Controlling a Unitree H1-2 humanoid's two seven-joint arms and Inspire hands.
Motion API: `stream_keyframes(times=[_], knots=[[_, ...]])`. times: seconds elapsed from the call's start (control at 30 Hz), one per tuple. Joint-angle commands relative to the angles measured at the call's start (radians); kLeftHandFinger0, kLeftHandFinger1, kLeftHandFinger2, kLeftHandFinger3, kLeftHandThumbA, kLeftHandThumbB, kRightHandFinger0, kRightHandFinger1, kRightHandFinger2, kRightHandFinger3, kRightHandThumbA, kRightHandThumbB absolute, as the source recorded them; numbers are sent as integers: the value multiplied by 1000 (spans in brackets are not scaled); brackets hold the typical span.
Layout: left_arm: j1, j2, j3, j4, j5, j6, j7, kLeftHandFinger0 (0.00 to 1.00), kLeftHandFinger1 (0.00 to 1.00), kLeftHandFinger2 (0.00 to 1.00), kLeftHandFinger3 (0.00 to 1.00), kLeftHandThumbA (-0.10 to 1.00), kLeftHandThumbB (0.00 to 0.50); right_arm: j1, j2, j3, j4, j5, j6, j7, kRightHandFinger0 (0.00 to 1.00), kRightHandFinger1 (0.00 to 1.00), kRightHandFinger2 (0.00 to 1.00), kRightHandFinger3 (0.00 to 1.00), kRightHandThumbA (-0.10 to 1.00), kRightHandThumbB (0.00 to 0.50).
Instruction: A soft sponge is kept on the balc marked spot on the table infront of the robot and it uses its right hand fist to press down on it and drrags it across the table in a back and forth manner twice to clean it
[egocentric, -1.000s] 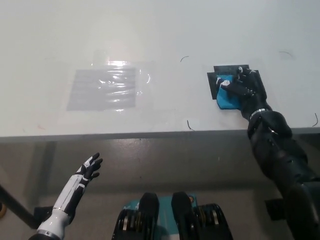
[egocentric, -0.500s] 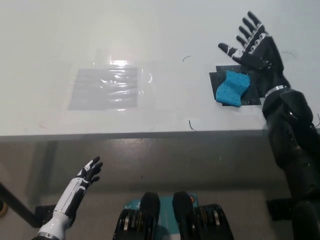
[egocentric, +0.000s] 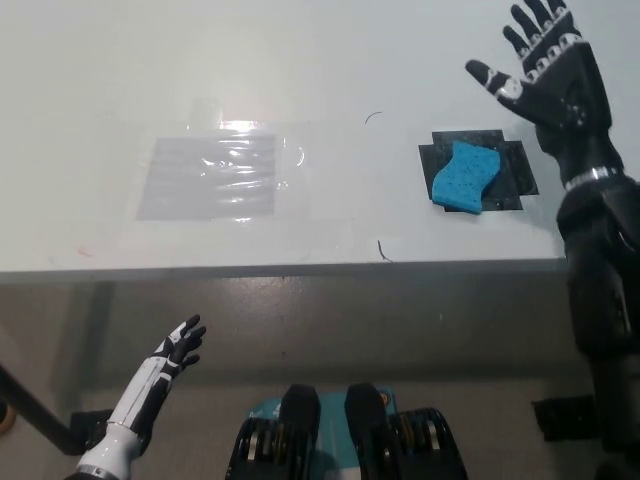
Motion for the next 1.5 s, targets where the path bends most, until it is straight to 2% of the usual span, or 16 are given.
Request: stream_keyframes(times=[0.0,0.03,0.07,0.13,0.27,0.3,0.37,0.43,0.47,0.53,0.67,0.83,0.93,1.07,1.13,1.47], knots=[[-41,36,6,-28,2,-30,-14,1000,1000,1000,1000,1000,484,160,-9,152,-1221,-10,123,11,1000,1000,1000,1000,1000,474],[-41,36,6,-27,2,-31,-14,1000,1000,1000,1000,1000,486,240,20,165,-1219,-28,51,26,1000,1000,1000,1000,1000,465],[-41,35,6,-26,2,-33,-13,1000,1000,1000,1000,1000,488,277,30,171,-1222,-28,37,28,1000,1000,1000,1000,1000,464],[-41,34,7,-34,-1,-19,-14,1000,1000,1000,1000,1000,494,425,63,201,-1218,-26,-34,45,1000,1000,1000,1000,1000,413],[-45,38,6,-33,0,-22,-17,1000,1000,1000,1000,1000,478,635,62,244,-1112,21,-137,104,1000,1000,1000,1000,1000,431],[-47,40,4,-31,0,-24,-20,1000,1000,1000,1000,1000,480,665,61,240,-1068,5,-162,112,1000,1000,1000,1000,1000,401],[-52,37,0,-25,2,-25,-23,1000,1000,1000,1000,1000,481,702,72,231,-1017,-23,-179,101,1000,1000,1000,1000,1000,386],[-55,33,0,-16,3,-32,-18,1000,1000,1000,1000,1000,484,744,67,225,-917,-126,-194,88,1000,1000,1000,1000,1000,410],[-53,30,0,-16,5,-34,-14,1000,1000,1000,1000,1000,488,751,70,219,-852,-171,-217,73,1000,1000,1000,1000,1000,398],[-47,27,-2,-15,4,-34,-14,1000,1000,1000,1000,1000,484,760,73,220,-764,-162,-188,51,1000,1000,1000,1000,1000,419],[-49,26,-2,-13,0,-33,-14,1000,1000,1000,1000,1000,485,736,75,231,-569,-137,-197,35,1000,1000,1000,1000,1000,409],[-42,14,-11,-8,0,-44,-10,1000,1000,1000,1000,1000,498,693,74,227,-339,-117,-265,49,1000,1000,1000,1000,1000,315],[-27,14,-6,-17,-3,-46,-5,1000,1000,1000,1000,1000,490,676,71,221,-284,-119,-264,43,1000,1000,1000,1000,1000,281],[-22,11,-4,-20,-12,-35,-7,1000,1000,1000,1000,1000,500,655,71,203,-252,-117,-272,25,1000,1000,1000,1000,1000,305],[-20,10,-5,-20,-9,-41,-5,1000,1000,1000,1000,1000,490,653,79,189,-248,-88,-269,25,1000,1000,1000,1000,1000,261],[2,6,-12,-25,4,-43,-2,1000,1000,1000,1000,1000,494,679,77,189,-251,-105,-277,25,1000,1000,1000,1000,1000,225]])
